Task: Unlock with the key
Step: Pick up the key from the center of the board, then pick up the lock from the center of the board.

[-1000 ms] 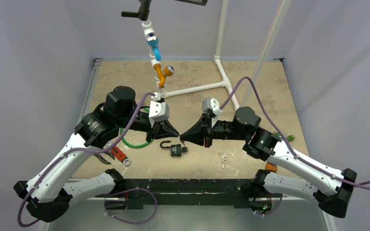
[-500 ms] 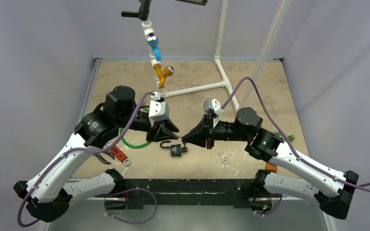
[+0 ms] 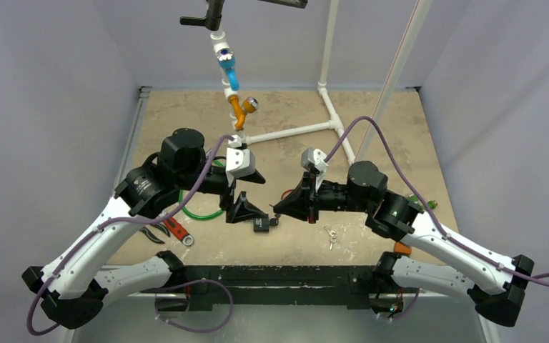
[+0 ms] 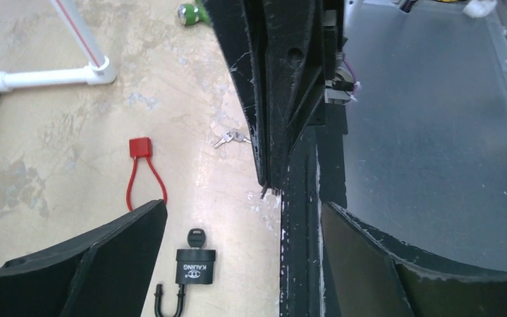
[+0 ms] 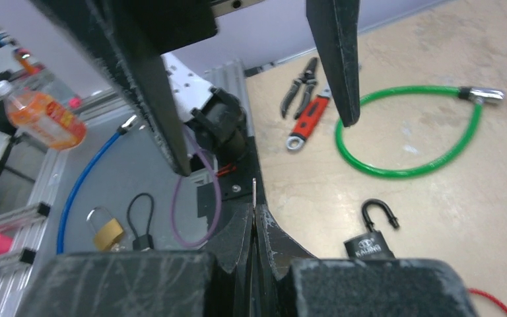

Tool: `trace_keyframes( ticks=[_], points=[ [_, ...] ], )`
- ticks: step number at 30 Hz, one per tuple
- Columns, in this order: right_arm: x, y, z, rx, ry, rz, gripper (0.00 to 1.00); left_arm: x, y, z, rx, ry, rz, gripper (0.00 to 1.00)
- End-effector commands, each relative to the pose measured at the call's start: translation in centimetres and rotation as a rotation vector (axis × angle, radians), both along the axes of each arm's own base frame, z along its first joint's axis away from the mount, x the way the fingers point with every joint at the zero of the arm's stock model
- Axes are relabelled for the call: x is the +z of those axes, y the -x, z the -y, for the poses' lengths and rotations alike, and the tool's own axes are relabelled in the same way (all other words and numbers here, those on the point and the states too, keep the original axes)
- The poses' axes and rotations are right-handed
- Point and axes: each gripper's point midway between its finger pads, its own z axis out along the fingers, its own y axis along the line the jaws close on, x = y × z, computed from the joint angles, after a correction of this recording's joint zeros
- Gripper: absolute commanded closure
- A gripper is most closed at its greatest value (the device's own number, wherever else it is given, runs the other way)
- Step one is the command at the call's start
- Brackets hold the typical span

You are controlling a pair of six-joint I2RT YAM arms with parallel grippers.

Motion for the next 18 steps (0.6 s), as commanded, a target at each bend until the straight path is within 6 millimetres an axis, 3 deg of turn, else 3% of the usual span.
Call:
trace_keyframes(
  ticks=[1,5,8,13,18],
  points=[
    [-0.5,-2.6,1.9,-0.197,0.038,-0.02,1.0,-2.5,-3.9,0.3,0.141,-0.098,0.02,0.06],
    [-3.8,-4.3,4.5,-0.374,0.075,-0.116,1.0,-7.0,-8.1,0.1,0.234,-0.341,-0.023,0.0],
    [-5.4,-4.8,7.0,-0.507,0.083,-0.189,1.0,-8.6,-11.0,1.1,0.259,-0.37,-0.005,0.0],
    [-6.6,-3.7,11.6,-0.684,0.054,-0.306,1.0,-11.7,-14.6,4.5,0.278,-0.415,-0.11,0.0],
    [-5.6,-1.5,14.0,-0.694,-0.038,-0.368,1.0,-16.5,-17.6,7.7,0.281,-0.447,-0.147,0.0]
  ],
)
